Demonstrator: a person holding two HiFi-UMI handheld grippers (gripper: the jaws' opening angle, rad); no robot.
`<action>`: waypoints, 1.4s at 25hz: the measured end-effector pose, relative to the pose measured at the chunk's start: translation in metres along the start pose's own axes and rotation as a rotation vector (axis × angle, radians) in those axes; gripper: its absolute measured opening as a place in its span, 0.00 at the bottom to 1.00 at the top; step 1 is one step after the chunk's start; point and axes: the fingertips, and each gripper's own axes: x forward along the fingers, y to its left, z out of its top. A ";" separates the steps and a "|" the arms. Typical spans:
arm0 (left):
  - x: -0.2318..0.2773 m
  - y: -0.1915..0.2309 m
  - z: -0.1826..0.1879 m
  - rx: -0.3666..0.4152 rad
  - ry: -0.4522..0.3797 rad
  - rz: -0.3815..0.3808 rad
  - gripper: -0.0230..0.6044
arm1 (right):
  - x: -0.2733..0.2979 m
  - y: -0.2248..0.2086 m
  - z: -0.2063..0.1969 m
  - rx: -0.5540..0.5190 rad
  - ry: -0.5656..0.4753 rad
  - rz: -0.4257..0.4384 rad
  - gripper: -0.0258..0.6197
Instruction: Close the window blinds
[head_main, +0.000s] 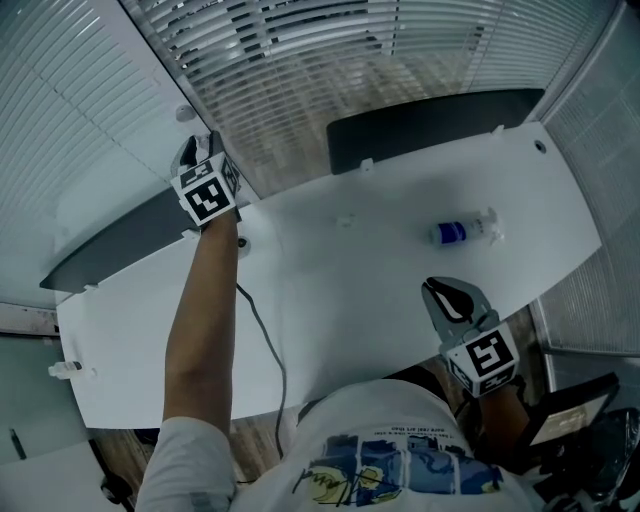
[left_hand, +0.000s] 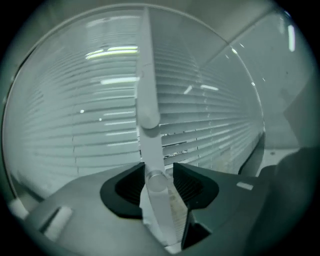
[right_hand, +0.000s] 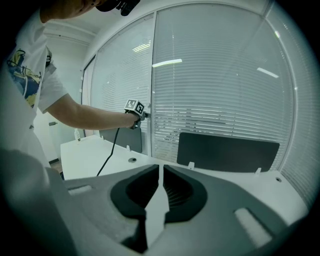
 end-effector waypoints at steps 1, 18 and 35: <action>-0.002 -0.005 0.004 0.110 -0.006 0.001 0.32 | 0.000 0.000 0.000 0.002 0.000 0.000 0.07; -0.006 -0.026 -0.032 1.410 0.010 -0.084 0.32 | 0.002 0.009 -0.002 0.018 -0.009 0.015 0.07; 0.008 -0.022 -0.030 1.397 0.020 -0.067 0.24 | -0.001 0.002 -0.001 0.010 0.000 0.003 0.07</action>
